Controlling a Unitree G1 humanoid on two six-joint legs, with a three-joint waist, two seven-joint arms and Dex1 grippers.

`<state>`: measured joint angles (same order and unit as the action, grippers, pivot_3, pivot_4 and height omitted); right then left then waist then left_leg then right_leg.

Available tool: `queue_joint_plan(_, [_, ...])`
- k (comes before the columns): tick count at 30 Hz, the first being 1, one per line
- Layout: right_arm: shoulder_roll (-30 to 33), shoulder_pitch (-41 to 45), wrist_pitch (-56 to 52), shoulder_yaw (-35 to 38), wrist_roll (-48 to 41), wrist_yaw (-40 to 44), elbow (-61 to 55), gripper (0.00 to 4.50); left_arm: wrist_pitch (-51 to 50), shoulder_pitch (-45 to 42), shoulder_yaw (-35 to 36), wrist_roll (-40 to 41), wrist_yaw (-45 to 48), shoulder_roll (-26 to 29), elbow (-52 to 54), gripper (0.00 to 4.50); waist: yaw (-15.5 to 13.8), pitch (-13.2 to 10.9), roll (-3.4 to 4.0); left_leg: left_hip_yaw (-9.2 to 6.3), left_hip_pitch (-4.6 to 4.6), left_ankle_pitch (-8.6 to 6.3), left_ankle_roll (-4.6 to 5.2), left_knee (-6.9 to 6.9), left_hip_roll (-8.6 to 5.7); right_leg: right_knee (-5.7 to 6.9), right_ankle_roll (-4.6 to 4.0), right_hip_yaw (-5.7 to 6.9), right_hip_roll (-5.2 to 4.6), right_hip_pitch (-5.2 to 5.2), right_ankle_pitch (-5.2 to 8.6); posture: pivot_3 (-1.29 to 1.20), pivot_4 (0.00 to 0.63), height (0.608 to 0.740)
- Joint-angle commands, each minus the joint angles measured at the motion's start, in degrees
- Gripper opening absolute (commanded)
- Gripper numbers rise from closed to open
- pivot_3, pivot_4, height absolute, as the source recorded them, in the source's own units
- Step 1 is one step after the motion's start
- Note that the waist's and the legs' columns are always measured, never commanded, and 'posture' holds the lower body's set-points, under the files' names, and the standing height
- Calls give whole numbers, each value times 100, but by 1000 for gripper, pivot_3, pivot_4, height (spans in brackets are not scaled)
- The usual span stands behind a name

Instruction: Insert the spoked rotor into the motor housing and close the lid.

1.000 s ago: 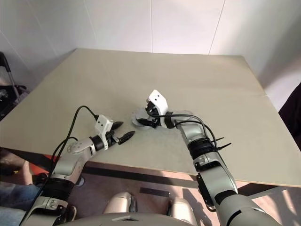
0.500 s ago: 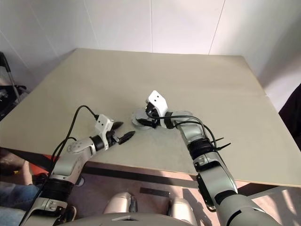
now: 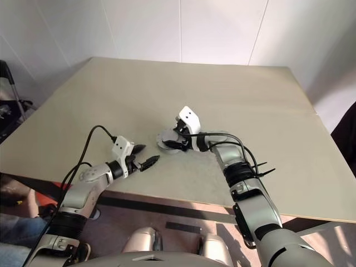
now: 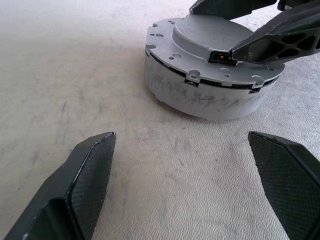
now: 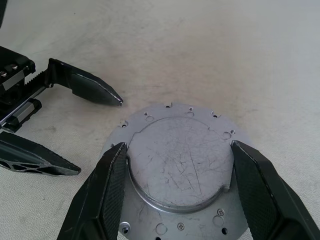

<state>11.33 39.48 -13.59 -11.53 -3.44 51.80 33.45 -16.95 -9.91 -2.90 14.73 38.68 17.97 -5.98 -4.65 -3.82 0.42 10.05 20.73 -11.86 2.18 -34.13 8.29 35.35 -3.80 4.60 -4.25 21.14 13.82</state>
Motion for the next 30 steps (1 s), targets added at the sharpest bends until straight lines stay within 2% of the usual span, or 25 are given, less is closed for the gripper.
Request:
queue_joint_plan(1, [78,-63,-8,-115,225,-173,310,3170,68,1,72,57,-8,-2,163,4500,0,0,0,0,-2,0,0,0,0,0,0,0,0,-1,0,0,0,740])
queue_joint_plan(10, [118,-100,356,-465,610,-436,557,3170,18,-109,257,292,-67,-166,101,4500,12,0,0,0,-65,2,-5,3,0,0,43,-2,0,-51,25,0,0,740])
queue_joint_plan(16, [160,-84,390,-469,591,-449,599,3170,-997,-763,1174,1500,-859,-853,297,4500,11,1,0,0,-76,6,-11,2,1,-7,47,-2,0,-67,27,0,0,740])
queue_joint_plan(20, [171,-83,394,-479,592,-460,598,3171,-1562,-1117,1447,2101,-1014,-1060,377,3547,13,1,0,0,-83,6,-12,2,1,-13,47,-2,0,-75,27,0,0,740])
queue_joint_plan(26, [156,-73,405,-477,603,-502,591,3171,-2091,-1386,1339,2339,-1162,-1277,183,1421,25,2,-1,0,-80,6,-10,7,1,-23,47,-1,0,-76,26,0,0,740])
queue_joint_plan(30, [155,-70,381,-430,585,-572,581,3171,-2390,-1330,1228,2195,-1333,-1242,32,31,26,2,0,0,-80,6,-11,13,1,-30,48,-1,0,-76,27,0,0,740])
